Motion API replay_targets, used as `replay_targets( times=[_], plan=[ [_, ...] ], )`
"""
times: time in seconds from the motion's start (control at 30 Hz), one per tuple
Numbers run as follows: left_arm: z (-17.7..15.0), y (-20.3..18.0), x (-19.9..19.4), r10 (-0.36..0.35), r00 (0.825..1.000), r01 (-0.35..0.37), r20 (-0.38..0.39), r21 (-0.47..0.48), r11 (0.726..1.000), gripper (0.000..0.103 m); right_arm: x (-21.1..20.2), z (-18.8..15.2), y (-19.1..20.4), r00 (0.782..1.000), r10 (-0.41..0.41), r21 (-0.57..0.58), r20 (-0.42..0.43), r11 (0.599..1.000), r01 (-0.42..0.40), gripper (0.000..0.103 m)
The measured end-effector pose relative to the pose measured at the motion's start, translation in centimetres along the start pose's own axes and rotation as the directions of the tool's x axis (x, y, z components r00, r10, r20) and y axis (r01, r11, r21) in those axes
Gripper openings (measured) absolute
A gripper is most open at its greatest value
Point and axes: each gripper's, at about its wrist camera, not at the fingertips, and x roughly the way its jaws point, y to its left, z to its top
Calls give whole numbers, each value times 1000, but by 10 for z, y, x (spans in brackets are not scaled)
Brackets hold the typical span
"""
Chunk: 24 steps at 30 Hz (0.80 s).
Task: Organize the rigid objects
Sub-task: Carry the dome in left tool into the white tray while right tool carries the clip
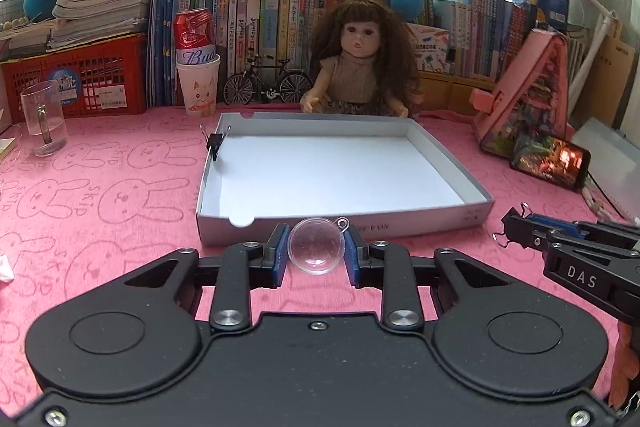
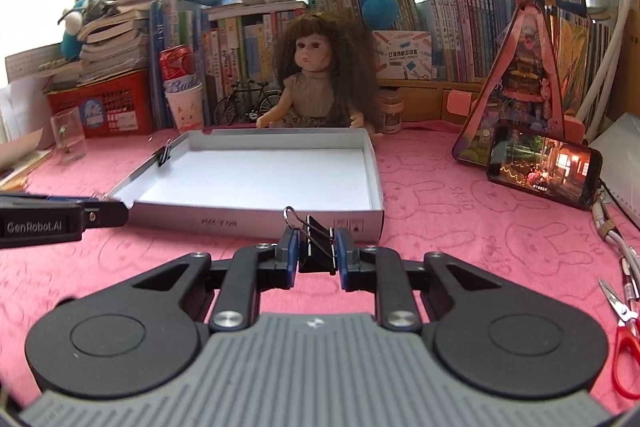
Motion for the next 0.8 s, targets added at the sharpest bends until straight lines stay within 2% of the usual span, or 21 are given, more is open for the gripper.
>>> replay_targets(
  times=[0.2, 0.4, 0.8],
  plan=[
    [25, 3, 31, 26, 1000, -26, 5, -2, 1000, 27, 29, 21, -3, 1000, -10, 44, -23, 999, 11, 23],
    [43, 9, 62, 42, 999, -43, -9, -31, 999, 27, 49, 33, 0, 1000, -17, 41, -26, 999, 18, 23],
    [57, 19, 121, 72, 994, -79, -88, -78, 994, 27, 97, 52, 7, 997, -22, 20, -80, 1000, 24, 23]
  ],
)
